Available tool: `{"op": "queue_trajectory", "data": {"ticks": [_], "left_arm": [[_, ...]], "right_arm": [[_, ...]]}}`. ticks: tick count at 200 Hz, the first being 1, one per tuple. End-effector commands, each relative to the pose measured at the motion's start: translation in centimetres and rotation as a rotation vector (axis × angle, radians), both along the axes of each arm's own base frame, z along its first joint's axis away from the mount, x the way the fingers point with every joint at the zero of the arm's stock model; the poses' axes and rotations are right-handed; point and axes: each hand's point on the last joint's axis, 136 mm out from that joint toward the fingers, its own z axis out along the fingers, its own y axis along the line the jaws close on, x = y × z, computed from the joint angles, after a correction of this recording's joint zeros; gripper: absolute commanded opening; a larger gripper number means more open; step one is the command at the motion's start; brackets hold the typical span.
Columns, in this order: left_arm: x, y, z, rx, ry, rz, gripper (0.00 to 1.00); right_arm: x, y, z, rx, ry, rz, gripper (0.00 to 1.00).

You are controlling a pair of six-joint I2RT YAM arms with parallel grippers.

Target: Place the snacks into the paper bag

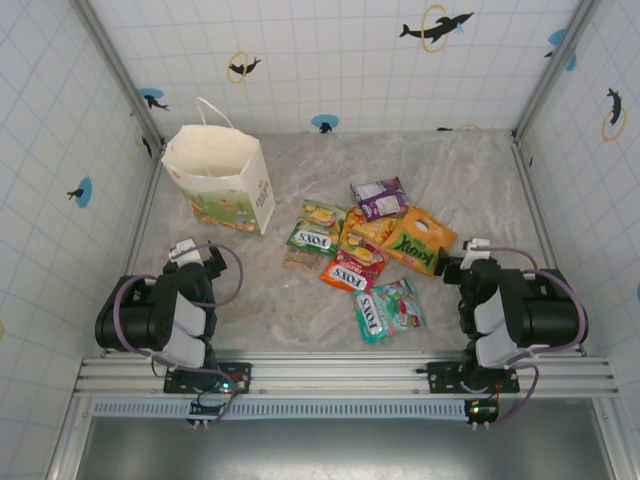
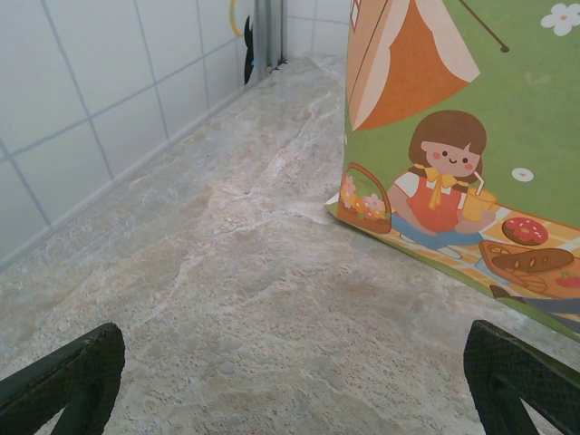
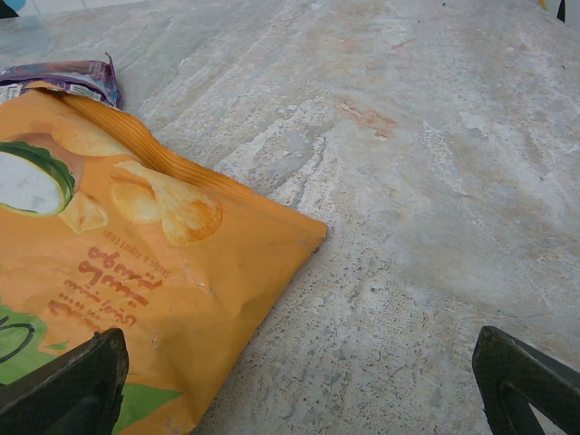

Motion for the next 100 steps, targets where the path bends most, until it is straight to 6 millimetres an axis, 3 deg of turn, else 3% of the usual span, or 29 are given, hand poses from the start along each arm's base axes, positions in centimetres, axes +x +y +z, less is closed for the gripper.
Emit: {"op": "queue_trajectory", "data": {"ticks": [1,52,75,100], "left_arm": [[-0.8,0.1,-0.5,-0.014,0.01,0.003,0.98],[-0.9,0.0,-0.4,-0.012,0.008,-0.002,0.98],[0.2,-0.8,-0.4,0.0,0.037,-0.051,0.95],[1.2,-0.7,0.1,0.016,0.092,-0.028,0.93]], "right_arm": [[0.2,0.0,1.0,-0.008,-0.044,0.002,1.0],[0.3,-0.2,1.2,-0.006,-0.049,-0.009,1.0],[1.3,-0.7,1.2,0.017,-0.001,-0.029,1.0],[2.6,-0.3,3.6,0.023,-0.011,-0.006,1.0]]}}
